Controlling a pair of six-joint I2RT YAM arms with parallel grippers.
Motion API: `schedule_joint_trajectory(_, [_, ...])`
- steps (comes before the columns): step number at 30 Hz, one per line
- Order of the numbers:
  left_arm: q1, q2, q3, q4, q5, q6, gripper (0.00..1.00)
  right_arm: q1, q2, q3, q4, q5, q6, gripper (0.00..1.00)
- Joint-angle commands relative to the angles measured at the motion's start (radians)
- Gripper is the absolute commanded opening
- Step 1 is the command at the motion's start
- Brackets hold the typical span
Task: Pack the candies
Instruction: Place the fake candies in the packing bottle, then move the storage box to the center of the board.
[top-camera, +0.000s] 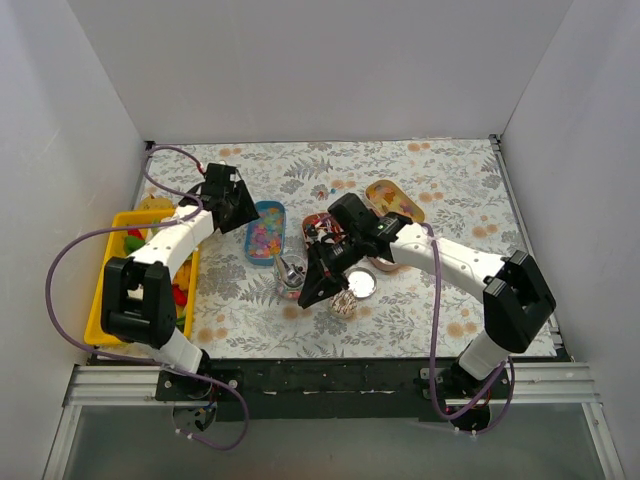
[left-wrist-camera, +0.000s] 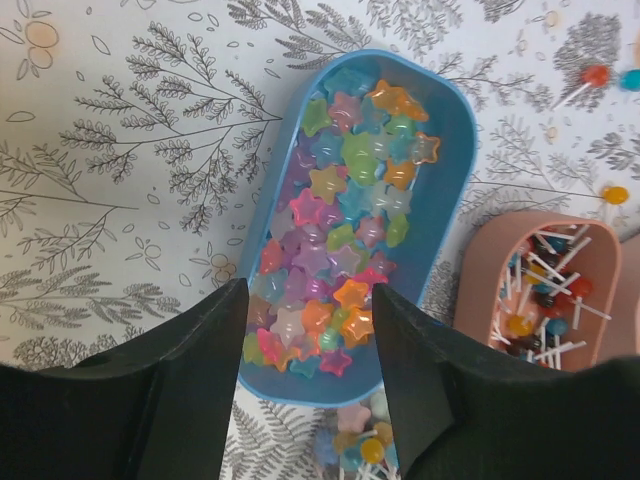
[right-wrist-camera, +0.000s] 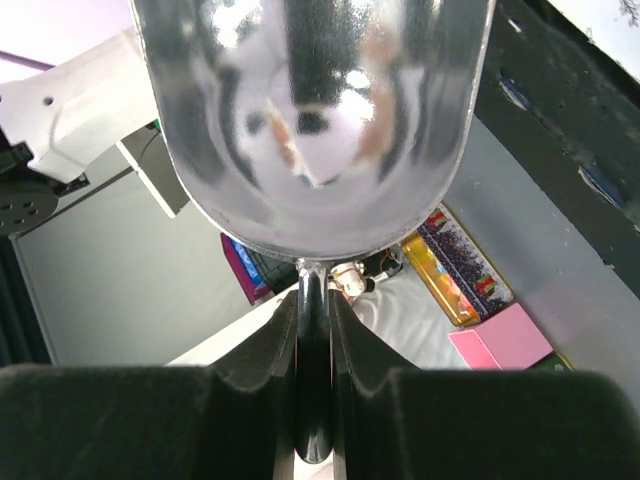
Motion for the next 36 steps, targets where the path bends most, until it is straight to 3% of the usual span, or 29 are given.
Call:
schedule_joint_trajectory(1, [0.005, 0.067, 0.002, 0.028, -0.013, -0.002, 0.48, -0.021, -0.060, 0.022, 0.038, -0.034, -0.001, 0.01])
schedule_joint_trajectory(6, [0.003, 0.146, 0.025, 0.035, -0.015, 0.002, 0.29, -0.039, -0.065, 0.074, -0.125, 0.051, -0.165, 0.01])
schedule_joint_trajectory(14, [0.003, 0.168, 0.022, 0.026, -0.072, 0.027, 0.24, -0.053, -0.103, 0.053, -0.146, 0.124, -0.228, 0.01])
schedule_joint_trajectory(21, [0.002, 0.182, 0.002, 0.046, -0.006, 0.034, 0.01, -0.069, -0.056, 0.125, -0.255, 0.210, -0.333, 0.01])
schedule_joint_trajectory(30, [-0.059, 0.194, 0.009, 0.055, 0.004, 0.030, 0.00, -0.116, -0.063, 0.122, -0.235, 0.245, -0.348, 0.01])
schedule_joint_trajectory(36, [-0.139, 0.214, 0.025, 0.055, -0.032, 0.028, 0.00, -0.139, 0.016, 0.212, -0.396, 0.400, -0.512, 0.01])
